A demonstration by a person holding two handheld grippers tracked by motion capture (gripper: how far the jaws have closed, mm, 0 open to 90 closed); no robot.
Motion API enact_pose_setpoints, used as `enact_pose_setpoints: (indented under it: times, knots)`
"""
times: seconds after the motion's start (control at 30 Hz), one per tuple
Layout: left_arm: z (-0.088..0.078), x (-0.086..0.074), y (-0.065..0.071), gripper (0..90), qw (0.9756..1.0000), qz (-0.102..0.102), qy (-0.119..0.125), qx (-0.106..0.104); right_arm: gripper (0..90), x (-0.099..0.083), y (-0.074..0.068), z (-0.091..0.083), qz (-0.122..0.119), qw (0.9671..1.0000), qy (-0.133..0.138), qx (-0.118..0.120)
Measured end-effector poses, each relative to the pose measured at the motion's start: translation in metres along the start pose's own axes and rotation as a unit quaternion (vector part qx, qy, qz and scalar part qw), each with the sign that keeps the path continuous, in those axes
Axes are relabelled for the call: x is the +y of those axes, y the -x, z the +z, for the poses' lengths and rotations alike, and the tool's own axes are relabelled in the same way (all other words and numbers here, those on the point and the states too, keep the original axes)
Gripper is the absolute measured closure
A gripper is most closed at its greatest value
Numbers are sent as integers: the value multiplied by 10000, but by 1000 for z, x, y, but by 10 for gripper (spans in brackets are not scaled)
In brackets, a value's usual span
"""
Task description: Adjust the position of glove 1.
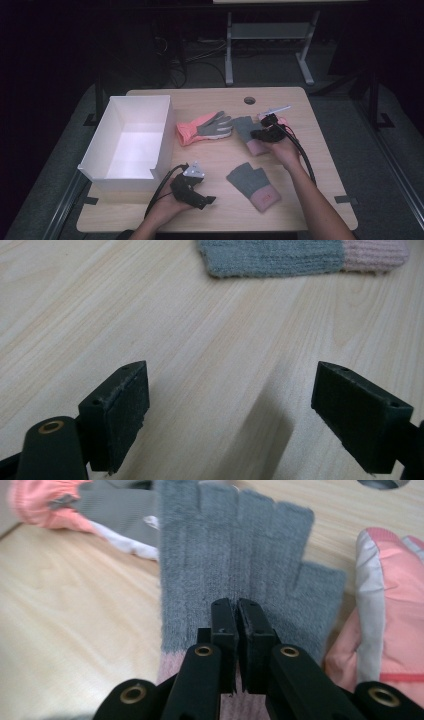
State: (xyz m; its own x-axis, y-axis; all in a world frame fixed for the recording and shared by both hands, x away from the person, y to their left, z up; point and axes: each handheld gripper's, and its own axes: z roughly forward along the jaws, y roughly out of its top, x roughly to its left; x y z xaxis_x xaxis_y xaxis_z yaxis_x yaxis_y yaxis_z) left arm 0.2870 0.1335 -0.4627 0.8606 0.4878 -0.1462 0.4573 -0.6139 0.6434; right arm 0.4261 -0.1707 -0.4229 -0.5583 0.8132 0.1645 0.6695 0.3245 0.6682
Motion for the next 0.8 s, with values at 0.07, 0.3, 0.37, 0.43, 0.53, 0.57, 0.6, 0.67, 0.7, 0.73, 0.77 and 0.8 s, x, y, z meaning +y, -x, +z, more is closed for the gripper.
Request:
enact_pose_setpoints:
  times: [0.07,0.3,0.37,0.43,0.53,0.57,0.6,0.67,0.7,0.73,0.77,0.8]
  knots:
    - [0,0,-1,151,10000,-14,8,0,866,-1,-5,-9,-39,10000,21,71]
    - [-1,-1,-1,151,9999,-89,115,-2,867,-3,-17,-33,-136,9997,109,191]
    - [-1,-1,-1,151,9999,-67,121,1,867,-6,-21,-39,-219,9994,138,231]
    - [-1,-1,0,152,9999,-74,153,-3,867,-11,-25,-45,-264,9991,134,300]
    - [-1,-1,0,152,9998,-114,154,-12,867,-20,-30,-53,-336,9987,112,375]
    - [-1,-1,0,152,9998,-101,157,-9,866,-23,-31,-55,-339,9987,89,374]
    - [-1,-1,0,151,9998,-91,158,-7,867,-26,-32,-58,-361,9985,101,403]
    - [0,-1,0,152,9999,-70,151,7,866,-34,-34,-63,-329,9983,63,476]
    - [0,-1,0,151,9999,-52,132,4,866,-37,-35,-65,-351,9981,55,498]
    - [0,-1,0,151,9999,-61,144,-2,866,-41,-37,-67,-371,9980,43,510]
    - [0,-1,0,151,9998,-79,160,-2,866,-43,-38,-69,-373,9979,37,529]
    - [0,-1,-1,151,9998,-81,164,-1,866,-48,-40,-73,-359,9977,23,572]
